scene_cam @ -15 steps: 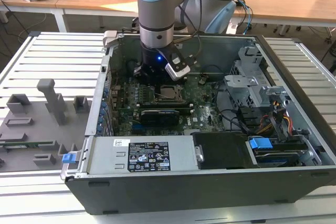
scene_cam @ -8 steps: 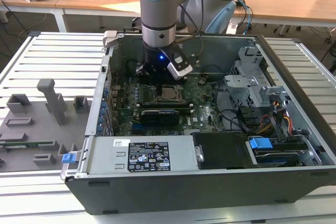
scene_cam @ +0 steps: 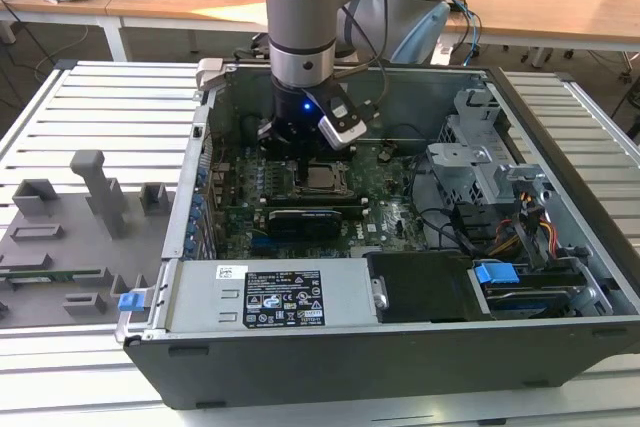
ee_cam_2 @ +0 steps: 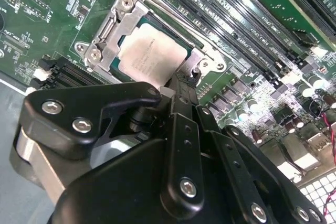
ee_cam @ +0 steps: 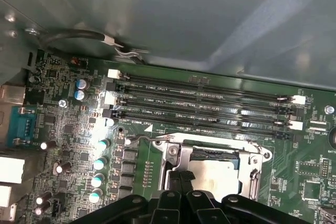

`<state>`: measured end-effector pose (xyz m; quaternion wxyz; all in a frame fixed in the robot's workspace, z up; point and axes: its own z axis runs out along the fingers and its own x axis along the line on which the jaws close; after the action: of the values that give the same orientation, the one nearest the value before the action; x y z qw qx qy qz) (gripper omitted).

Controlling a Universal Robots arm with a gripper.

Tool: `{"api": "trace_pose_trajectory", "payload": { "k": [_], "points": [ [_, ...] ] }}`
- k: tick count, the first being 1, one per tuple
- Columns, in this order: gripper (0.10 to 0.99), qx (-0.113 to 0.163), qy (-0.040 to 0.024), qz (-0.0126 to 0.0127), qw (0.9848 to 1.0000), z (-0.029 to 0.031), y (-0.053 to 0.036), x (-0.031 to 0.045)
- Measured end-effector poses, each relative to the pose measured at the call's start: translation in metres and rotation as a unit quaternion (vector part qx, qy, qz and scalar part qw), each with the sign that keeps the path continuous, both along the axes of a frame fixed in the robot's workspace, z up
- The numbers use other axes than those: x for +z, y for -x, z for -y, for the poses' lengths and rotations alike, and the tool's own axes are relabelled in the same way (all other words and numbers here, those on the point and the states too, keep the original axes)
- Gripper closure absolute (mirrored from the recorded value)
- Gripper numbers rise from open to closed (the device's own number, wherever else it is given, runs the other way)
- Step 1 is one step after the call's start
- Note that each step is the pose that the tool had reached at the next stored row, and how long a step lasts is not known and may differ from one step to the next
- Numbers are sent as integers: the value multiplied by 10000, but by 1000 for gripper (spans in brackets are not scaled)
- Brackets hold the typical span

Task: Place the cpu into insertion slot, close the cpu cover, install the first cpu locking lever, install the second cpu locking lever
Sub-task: 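Close the cpu cover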

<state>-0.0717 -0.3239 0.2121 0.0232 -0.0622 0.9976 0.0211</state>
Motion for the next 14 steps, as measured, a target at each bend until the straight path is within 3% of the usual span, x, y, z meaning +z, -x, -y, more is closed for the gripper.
{"api": "trace_pose_trajectory", "payload": {
  "k": [14],
  "points": [
    [980, -2, 7, 1, 10000, 86, -74, -27]
  ]
}}
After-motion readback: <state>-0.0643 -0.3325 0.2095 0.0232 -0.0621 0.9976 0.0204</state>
